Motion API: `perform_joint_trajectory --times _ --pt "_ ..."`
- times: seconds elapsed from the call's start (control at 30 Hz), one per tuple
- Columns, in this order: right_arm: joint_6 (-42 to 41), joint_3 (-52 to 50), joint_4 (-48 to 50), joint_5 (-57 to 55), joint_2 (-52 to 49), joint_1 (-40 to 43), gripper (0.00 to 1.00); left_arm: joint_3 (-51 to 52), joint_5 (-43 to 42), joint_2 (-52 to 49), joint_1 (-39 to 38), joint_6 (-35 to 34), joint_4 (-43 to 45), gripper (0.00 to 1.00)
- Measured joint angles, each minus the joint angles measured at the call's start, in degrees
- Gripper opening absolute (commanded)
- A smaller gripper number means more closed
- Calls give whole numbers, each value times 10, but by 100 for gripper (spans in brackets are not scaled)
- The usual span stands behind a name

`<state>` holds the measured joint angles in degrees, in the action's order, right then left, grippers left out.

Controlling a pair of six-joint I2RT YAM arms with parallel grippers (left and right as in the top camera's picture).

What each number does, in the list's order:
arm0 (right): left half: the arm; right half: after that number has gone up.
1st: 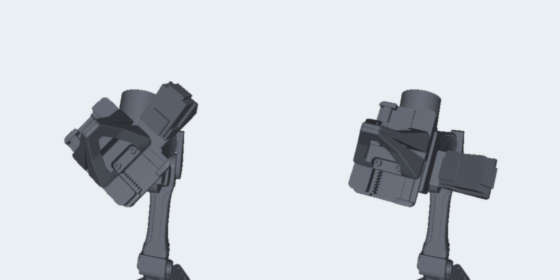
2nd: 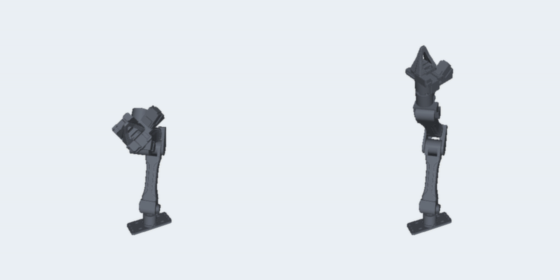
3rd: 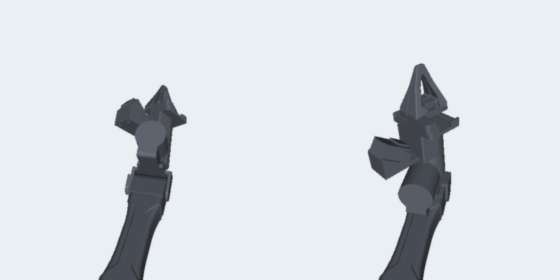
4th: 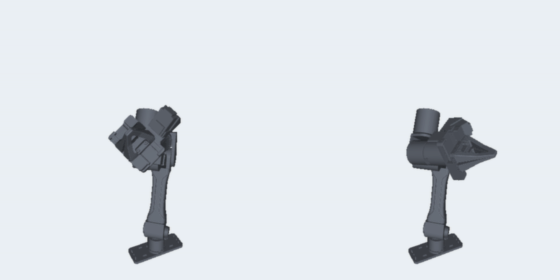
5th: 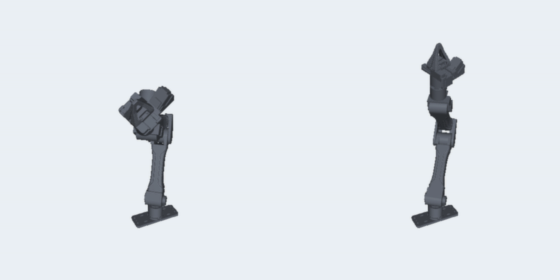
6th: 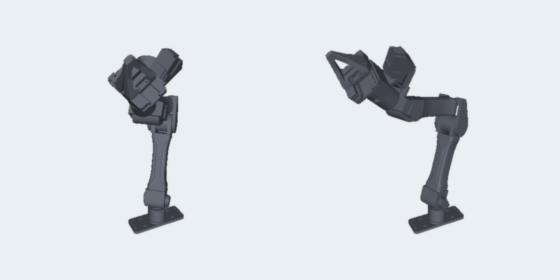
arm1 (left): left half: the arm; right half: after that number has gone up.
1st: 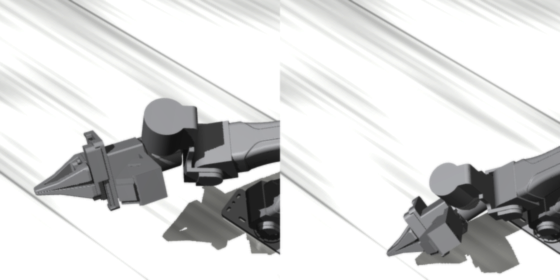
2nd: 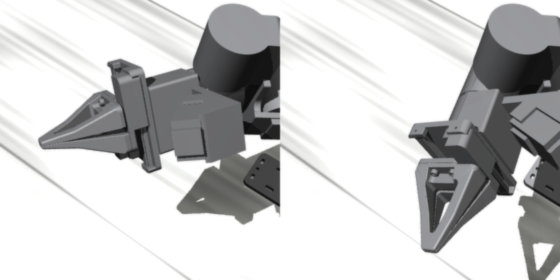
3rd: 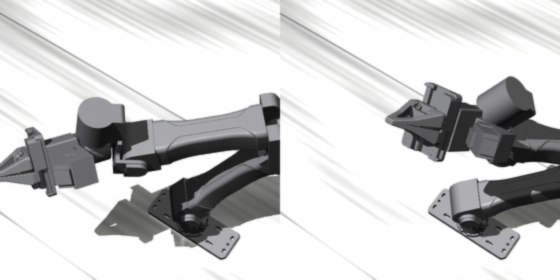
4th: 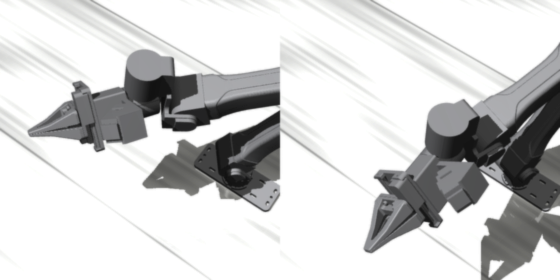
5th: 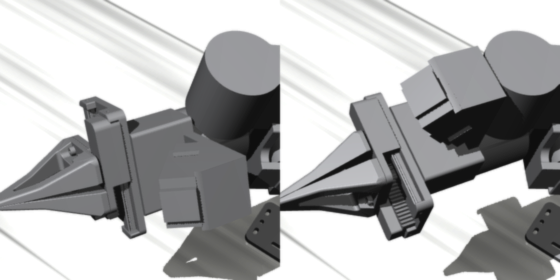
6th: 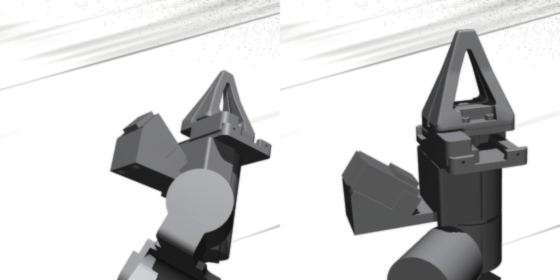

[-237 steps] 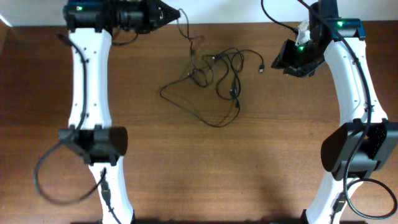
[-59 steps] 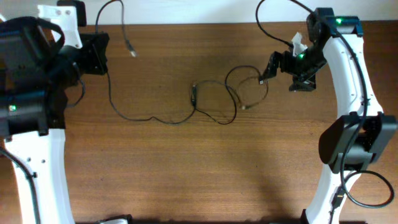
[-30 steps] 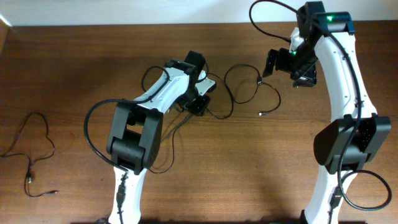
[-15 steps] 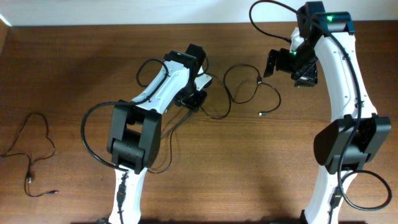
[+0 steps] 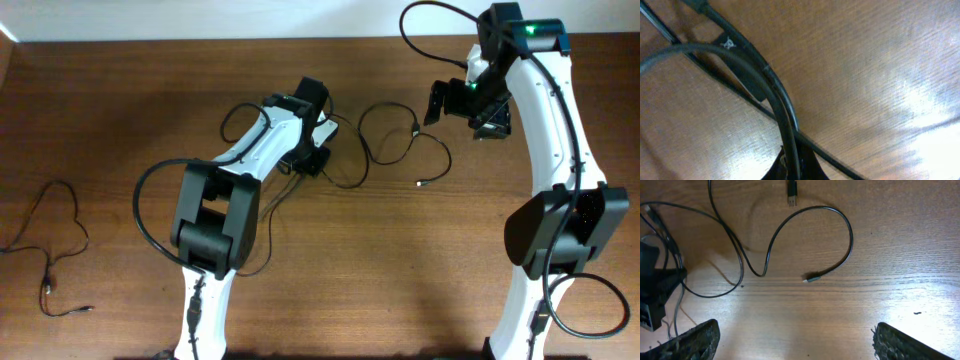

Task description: Untangle cables

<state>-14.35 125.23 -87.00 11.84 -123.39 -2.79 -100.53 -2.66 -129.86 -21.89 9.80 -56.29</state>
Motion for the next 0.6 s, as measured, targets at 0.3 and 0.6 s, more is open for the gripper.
perform_joint_trajectory --times 0.3,0.6 --pt "0 0 2 0 0 0 99 -471 -5 26 46 0 -338 0" --pt "54 0 162 464 0 -75 100 -475 -116 28 49 -63 -327 0"
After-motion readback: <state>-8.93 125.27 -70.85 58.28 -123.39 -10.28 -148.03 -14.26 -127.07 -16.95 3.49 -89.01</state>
